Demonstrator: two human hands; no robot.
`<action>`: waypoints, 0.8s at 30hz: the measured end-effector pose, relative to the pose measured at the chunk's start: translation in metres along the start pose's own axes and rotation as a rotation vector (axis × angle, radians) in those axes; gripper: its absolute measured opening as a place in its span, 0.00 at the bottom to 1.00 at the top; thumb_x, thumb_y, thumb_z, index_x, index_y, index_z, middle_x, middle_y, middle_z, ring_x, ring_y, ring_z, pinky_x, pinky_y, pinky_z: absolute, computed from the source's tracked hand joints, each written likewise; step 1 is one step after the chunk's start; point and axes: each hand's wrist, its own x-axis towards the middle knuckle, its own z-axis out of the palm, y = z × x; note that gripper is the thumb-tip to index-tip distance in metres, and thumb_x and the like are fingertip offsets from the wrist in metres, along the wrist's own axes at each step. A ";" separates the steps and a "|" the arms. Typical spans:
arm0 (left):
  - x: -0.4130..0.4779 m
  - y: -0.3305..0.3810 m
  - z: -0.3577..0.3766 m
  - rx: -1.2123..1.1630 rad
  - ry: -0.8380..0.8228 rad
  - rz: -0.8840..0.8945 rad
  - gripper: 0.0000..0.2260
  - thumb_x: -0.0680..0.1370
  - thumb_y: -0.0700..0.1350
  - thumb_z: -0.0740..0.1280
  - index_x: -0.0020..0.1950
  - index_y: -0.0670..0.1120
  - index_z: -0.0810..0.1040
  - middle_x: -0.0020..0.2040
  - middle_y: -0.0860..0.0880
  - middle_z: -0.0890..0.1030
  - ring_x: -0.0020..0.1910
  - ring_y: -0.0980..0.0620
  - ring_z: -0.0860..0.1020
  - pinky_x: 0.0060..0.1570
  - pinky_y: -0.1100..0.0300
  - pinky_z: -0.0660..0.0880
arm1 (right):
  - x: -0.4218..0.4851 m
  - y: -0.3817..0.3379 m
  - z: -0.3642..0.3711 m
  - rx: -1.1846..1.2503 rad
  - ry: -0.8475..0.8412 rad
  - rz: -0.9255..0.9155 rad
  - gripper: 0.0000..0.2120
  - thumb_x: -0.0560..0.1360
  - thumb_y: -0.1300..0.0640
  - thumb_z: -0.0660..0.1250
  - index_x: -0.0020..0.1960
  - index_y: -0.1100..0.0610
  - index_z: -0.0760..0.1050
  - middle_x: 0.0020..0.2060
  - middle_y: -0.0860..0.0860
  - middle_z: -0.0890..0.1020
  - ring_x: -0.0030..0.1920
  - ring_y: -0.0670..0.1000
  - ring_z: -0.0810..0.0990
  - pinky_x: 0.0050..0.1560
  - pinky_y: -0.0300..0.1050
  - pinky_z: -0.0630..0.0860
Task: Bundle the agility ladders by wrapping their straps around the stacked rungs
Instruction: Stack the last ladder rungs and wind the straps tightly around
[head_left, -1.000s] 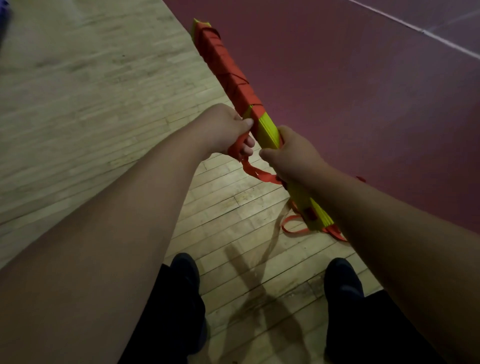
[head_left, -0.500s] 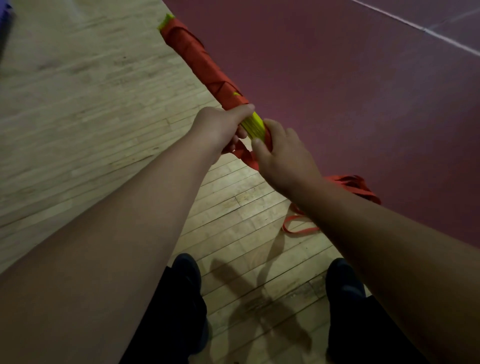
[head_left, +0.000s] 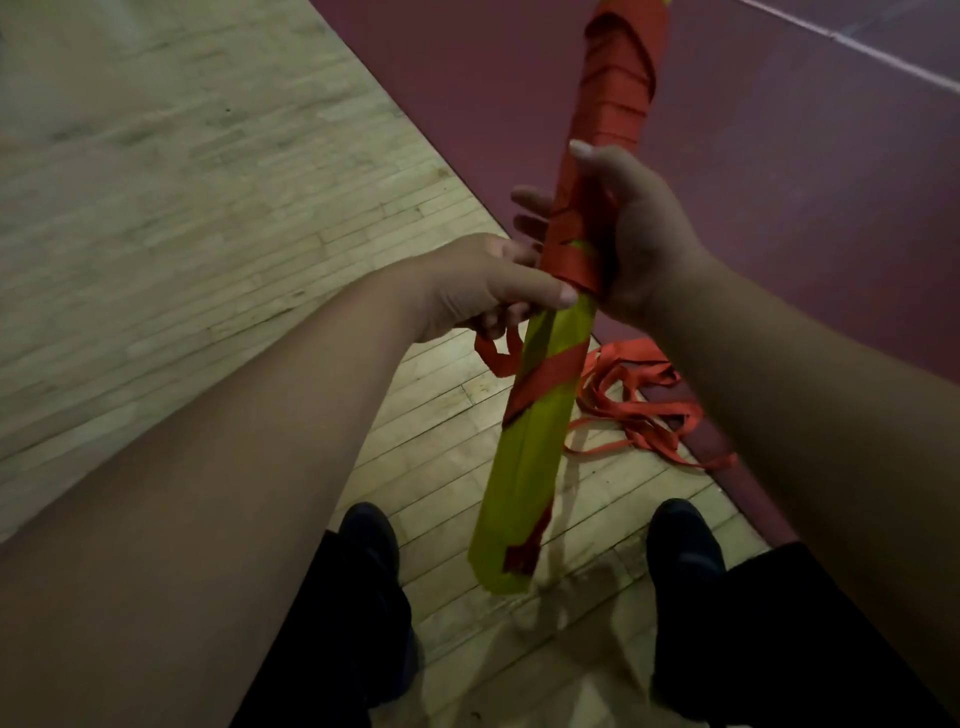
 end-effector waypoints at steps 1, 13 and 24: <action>0.000 0.002 0.002 0.012 -0.001 0.007 0.10 0.79 0.46 0.78 0.58 0.43 0.85 0.33 0.50 0.75 0.29 0.56 0.69 0.33 0.62 0.67 | -0.001 0.000 -0.001 0.073 0.003 0.011 0.20 0.80 0.48 0.71 0.67 0.55 0.72 0.59 0.57 0.88 0.62 0.59 0.86 0.65 0.61 0.81; 0.006 0.011 0.020 0.542 0.031 -0.093 0.10 0.86 0.46 0.69 0.55 0.39 0.83 0.38 0.45 0.88 0.32 0.51 0.87 0.30 0.61 0.81 | 0.001 0.014 0.000 -0.391 0.389 0.048 0.14 0.79 0.54 0.76 0.58 0.54 0.72 0.49 0.54 0.82 0.48 0.54 0.84 0.50 0.52 0.86; -0.003 -0.003 0.011 0.462 -0.034 -0.211 0.19 0.83 0.32 0.68 0.69 0.50 0.75 0.58 0.43 0.84 0.47 0.47 0.89 0.41 0.40 0.87 | 0.002 0.013 0.009 -0.639 0.353 0.028 0.18 0.78 0.56 0.72 0.64 0.54 0.70 0.54 0.55 0.80 0.51 0.56 0.83 0.53 0.54 0.86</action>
